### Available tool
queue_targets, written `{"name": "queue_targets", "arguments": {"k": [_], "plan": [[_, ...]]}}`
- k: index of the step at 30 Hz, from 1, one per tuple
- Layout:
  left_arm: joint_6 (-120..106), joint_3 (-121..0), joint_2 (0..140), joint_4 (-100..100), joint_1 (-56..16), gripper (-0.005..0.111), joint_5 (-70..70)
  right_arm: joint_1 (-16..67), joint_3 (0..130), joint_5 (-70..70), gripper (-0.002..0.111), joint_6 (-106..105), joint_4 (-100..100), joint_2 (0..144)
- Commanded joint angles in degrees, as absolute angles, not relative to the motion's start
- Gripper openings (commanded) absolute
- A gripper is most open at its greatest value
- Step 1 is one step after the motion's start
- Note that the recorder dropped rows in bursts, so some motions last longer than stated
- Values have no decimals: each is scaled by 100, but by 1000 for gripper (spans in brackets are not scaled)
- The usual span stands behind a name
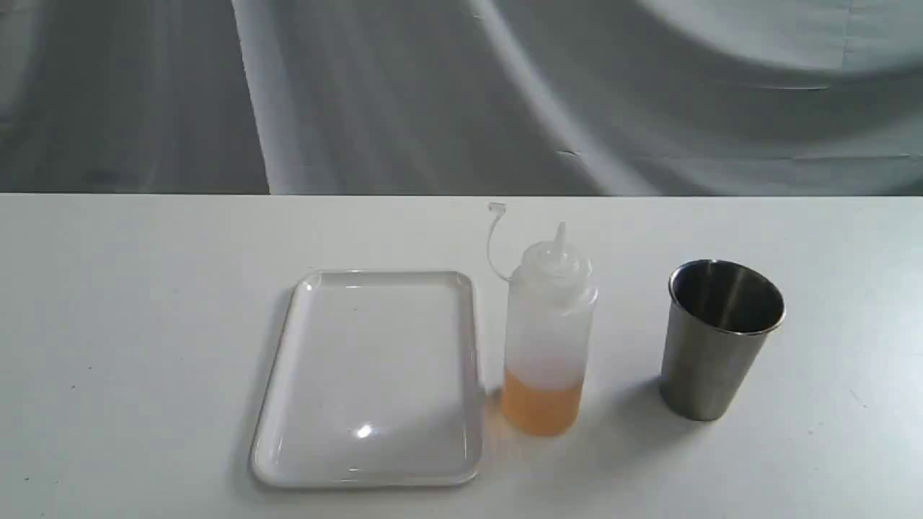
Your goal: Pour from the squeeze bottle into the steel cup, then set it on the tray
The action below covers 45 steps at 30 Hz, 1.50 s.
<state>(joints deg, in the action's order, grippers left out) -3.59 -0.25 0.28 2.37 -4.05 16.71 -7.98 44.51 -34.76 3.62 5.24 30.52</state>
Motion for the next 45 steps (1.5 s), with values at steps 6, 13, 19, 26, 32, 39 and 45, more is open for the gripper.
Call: {"name": "queue_targets", "arguments": {"k": [6,13,19,26,32,39,45], "plan": [[-349,0,0,254,-423,8,1634,-104,4999,-3152,0,-527,547,3908],[-349,0,0,254,-423,8,1634,1174,5015,-2226,0,-339,-51,4772],[-349,0,0,254,-423,8,1634,2062,5015,-1711,0,-218,-406,5584],[-349,0,0,254,-423,8,1634,2589,4494,-280,0,-218,-163,6527],[-349,0,0,254,-423,8,1634,2690,3625,998,0,-430,506,7068],[-349,0,0,254,-423,8,1634,2690,2770,1992,0,-1196,1028,7443],[-349,0,0,254,-423,8,1634,2690,2314,2506,0,-1196,1288,7871]]}}
